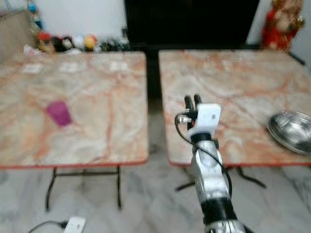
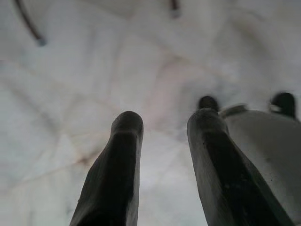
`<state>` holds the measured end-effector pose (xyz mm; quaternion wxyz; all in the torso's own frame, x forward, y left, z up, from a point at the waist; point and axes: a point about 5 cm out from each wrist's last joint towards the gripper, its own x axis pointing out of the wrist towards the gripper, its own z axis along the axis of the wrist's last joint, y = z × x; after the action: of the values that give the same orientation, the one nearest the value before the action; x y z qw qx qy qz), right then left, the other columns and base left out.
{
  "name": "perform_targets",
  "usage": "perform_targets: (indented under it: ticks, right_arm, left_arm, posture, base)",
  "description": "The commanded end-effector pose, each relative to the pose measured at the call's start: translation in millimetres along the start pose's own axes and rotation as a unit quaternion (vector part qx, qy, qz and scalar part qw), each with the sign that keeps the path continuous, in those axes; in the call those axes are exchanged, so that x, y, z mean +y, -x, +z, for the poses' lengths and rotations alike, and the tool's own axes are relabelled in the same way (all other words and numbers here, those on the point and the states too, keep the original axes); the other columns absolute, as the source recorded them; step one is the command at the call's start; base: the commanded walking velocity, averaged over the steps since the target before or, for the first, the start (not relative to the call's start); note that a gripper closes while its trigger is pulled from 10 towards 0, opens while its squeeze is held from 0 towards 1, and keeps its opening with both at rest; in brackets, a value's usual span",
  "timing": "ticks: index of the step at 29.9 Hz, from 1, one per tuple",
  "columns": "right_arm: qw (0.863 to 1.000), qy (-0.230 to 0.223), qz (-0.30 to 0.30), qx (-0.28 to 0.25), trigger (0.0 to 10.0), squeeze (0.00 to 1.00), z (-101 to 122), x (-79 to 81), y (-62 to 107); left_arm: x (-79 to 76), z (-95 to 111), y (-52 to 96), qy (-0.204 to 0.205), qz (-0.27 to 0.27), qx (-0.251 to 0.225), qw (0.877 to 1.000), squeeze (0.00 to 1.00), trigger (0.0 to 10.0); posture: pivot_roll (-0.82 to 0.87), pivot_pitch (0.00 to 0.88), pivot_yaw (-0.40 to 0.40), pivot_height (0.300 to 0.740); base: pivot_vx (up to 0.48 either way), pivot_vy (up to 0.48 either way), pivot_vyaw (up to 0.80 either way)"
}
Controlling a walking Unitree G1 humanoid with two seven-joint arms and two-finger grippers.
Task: Setting the table
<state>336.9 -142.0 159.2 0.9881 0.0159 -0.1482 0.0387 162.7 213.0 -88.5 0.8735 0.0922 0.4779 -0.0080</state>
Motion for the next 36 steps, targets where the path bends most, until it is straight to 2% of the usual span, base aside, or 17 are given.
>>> perform_targets:
  ticks: [1, 17, 23, 36]
  right_arm:
    - [1.0, 0.002, -0.011, 0.012, 10.0, 0.0, -5.5, -6.5, 3.3]
    - [1.0, 0.003, -0.015, 0.016, 10.0, 0.0, -7.3, -6.7, 0.2]
    - [1.0, 0.002, -0.021, 0.02, 10.0, 0.0, -9.4, -7.2, 1.1]
    - [0.999, 0.003, -0.029, 0.022, 10.0, 0.0, -7.6, -10.2, -2.4]
  left_arm:
    - [-6.3, 0.8, -0.7, 0.006, -0.006, 0.001, 1.0, 0.0, 10.0]
    - [-10.0, 16.7, -3.4, 0.008, -0.008, -0.021, 1.0, 0.0, 10.0]
    - [-5.9, 21.4, -3.9, 0.011, -0.001, -0.028, 1.0, 0.0, 10.0]
    - [-8.1, 19.2, -3.3, 0.029, 0.0, -0.032, 0.999, 0.0, 10.0]
  posture:
    - [-0.08, 0.0, 0.015, 0.74]
    - [-0.07, 0.0, 0.025, 0.74]
    - [-0.06, 0.0, 0.016, 0.74]
    - [-0.05, 0.0, 0.01, 0.74]
  base:
    - [0.0, 0.48, 0.0]
    - [0.0, 0.48, 0.0]
    - [0.0, 0.48, 0.0]
    - [0.0, 0.0, 0.0]
